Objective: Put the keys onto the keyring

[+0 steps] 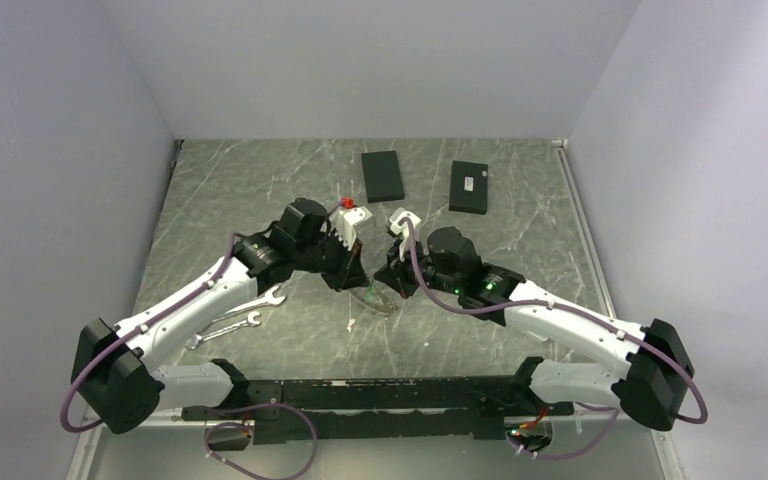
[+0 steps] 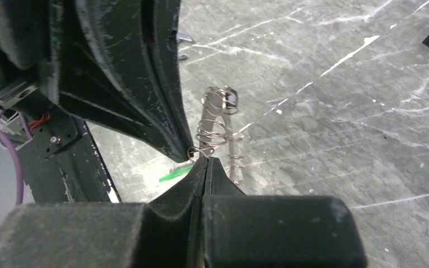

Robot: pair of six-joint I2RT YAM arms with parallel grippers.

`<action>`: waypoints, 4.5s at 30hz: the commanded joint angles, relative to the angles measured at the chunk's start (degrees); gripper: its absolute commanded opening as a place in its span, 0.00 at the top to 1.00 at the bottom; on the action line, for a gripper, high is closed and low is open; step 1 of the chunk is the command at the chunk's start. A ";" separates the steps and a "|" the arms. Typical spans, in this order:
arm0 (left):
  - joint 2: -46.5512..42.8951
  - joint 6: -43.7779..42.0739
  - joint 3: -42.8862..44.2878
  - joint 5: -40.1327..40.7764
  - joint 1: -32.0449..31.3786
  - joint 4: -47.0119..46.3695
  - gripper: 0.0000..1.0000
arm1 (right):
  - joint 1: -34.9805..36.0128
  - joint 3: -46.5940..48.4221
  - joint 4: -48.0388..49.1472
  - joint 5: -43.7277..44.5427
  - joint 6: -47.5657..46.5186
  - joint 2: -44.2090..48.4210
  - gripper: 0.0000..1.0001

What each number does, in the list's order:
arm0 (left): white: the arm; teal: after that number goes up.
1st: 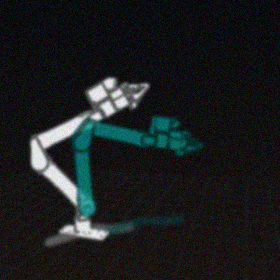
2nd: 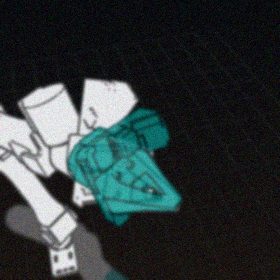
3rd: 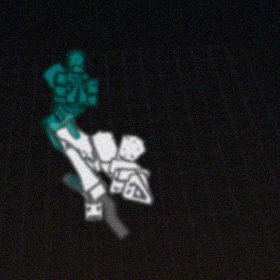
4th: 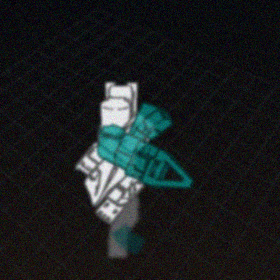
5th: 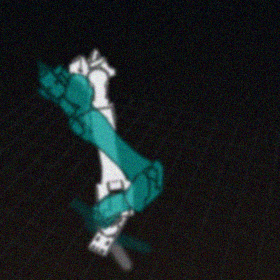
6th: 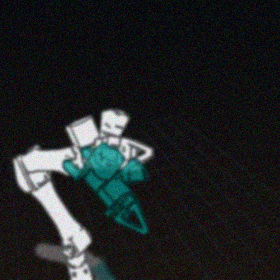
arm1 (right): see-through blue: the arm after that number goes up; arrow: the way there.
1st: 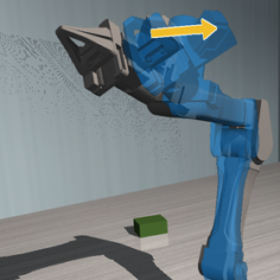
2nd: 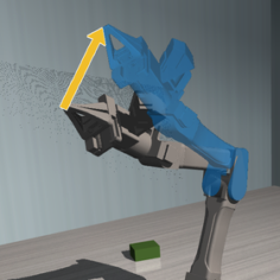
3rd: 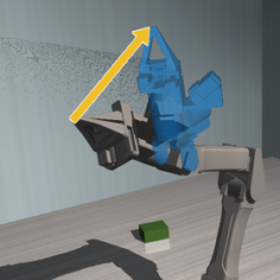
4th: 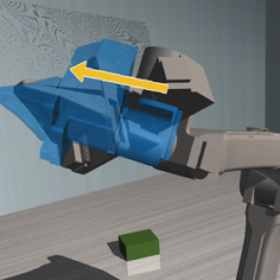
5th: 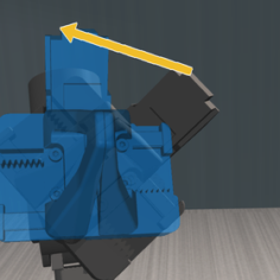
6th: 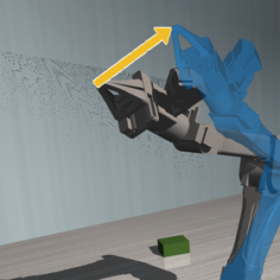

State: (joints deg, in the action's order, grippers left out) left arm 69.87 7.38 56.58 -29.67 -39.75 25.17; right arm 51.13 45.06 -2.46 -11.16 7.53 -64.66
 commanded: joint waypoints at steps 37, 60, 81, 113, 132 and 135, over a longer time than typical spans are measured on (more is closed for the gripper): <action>-5.61 0.42 -0.87 -6.62 0.02 -7.68 1.00 | 0.25 -0.45 -0.72 3.51 0.59 4.41 1.00; -9.81 -1.60 -1.10 -8.96 0.02 -7.18 1.00 | 0.03 -0.12 -2.16 -0.91 -4.11 11.69 0.60; -9.56 -10.17 5.63 -19.58 0.03 0.77 1.00 | 0.11 4.75 -5.63 -20.05 -12.29 11.84 0.54; -13.20 23.18 -3.20 39.18 6.02 21.73 0.18 | 14.99 -1.19 2.90 3.82 -0.24 -9.14 0.50; 0.67 23.12 -11.96 21.47 3.56 8.43 0.46 | 12.80 -2.34 -8.52 25.29 22.95 -18.85 0.53; 2.85 23.46 -13.33 21.20 0.58 4.64 0.46 | 11.43 -1.59 -7.99 22.75 22.35 -21.21 0.57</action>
State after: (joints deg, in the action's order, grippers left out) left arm 70.65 30.70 44.36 -5.65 -36.07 37.41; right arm 64.29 43.00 -11.09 12.93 27.79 -83.31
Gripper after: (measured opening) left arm 0.539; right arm 0.449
